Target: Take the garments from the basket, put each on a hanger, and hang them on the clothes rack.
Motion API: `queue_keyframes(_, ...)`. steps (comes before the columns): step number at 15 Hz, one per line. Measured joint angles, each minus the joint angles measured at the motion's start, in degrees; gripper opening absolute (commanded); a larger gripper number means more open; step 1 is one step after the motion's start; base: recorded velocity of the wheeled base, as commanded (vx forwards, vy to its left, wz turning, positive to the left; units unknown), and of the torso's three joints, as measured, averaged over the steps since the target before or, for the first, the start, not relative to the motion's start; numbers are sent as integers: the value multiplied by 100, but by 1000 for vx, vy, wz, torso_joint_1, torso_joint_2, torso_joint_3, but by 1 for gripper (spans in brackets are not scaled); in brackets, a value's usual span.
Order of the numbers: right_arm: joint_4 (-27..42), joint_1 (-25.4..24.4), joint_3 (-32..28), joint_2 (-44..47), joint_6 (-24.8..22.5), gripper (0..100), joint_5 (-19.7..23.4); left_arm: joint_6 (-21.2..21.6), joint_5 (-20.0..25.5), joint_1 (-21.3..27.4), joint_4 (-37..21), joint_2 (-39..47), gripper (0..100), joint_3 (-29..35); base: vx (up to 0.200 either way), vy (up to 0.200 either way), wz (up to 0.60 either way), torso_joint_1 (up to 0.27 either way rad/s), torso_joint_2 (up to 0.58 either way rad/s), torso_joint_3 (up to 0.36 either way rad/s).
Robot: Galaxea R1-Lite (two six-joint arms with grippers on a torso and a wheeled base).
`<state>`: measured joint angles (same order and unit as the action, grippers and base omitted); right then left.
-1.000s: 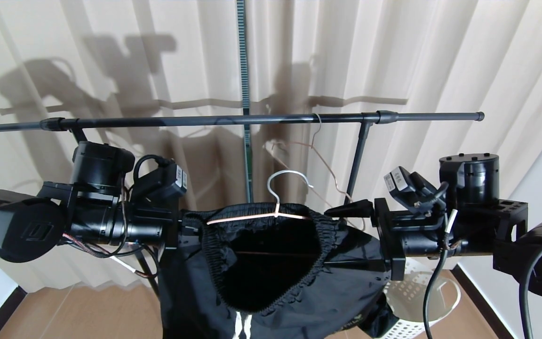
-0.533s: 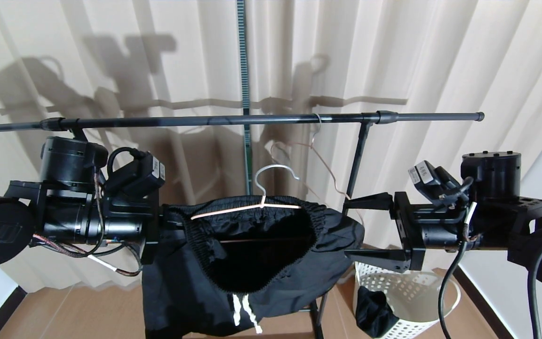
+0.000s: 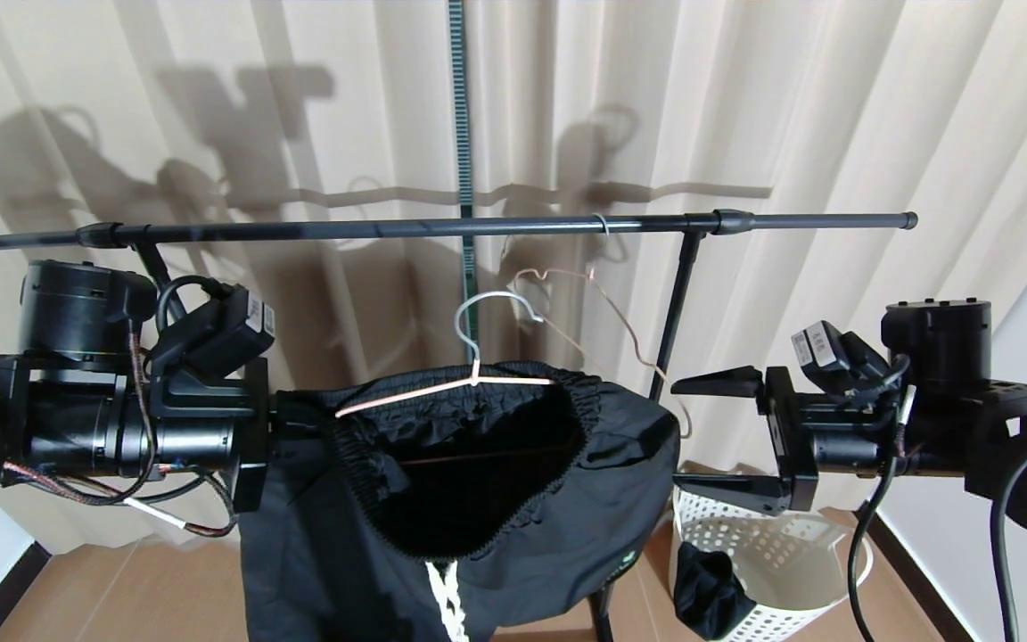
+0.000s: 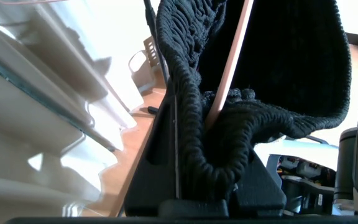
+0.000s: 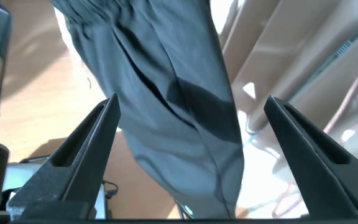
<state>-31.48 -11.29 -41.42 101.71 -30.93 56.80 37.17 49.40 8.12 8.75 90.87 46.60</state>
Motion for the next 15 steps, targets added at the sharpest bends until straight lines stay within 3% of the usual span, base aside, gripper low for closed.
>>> queue_keyframes(4, -7, 294, 79, 221, -218, 100, 211, -41, 11, -2, 2, -204, 0, -157, 0, 0, 0, 0, 0, 0)
queue_keyframes(15, -24, 193, 63, 948, -422, 100, 137, -951, 44, 135, 0, -962, 0, -560, 0, 0, 0, 0, 0, 0)
